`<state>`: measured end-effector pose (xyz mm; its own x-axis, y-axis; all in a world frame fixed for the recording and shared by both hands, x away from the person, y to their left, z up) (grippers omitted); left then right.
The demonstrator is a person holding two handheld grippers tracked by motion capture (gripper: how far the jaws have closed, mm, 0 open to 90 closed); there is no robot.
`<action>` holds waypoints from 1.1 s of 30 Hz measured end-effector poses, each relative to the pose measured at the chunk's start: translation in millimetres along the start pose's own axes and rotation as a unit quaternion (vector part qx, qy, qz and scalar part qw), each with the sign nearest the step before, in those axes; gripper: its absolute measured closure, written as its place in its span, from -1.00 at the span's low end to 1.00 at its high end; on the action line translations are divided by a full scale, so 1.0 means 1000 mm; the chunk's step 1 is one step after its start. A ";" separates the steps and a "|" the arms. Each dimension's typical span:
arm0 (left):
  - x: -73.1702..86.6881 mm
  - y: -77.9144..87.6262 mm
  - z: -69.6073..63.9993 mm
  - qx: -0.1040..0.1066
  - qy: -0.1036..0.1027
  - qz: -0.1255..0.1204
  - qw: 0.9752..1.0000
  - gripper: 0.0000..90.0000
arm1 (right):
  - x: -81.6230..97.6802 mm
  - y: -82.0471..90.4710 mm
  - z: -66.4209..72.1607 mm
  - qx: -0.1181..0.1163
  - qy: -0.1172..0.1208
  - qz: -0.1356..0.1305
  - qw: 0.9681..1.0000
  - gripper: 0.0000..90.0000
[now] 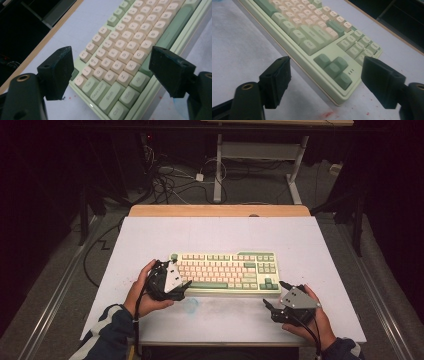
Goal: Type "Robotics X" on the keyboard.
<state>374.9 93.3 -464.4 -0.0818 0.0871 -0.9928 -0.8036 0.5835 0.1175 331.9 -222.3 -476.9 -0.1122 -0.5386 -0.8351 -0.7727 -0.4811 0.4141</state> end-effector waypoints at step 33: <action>0.035 0.050 0.020 -0.042 0.037 0.039 0.998 -0.58 | -0.047 -0.055 0.001 -0.097 -0.018 0.008 0.995 1.00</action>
<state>343.5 141.4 -492.4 -0.1873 0.0674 -0.9800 -0.8394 0.5072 0.1953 379.1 -169.8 -460.8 -0.1482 -0.5233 -0.8392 -0.6359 -0.5995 0.4861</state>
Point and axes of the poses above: each handheld gripper's, and its own axes: y roughly backward along the jaws, x roughly out of its underside, z roughly to its left, the point moved 4 cm from there along -y, roughly forward along the jaws, and after that the axes turned 6 degrees about -z, right-handed, at the moved point
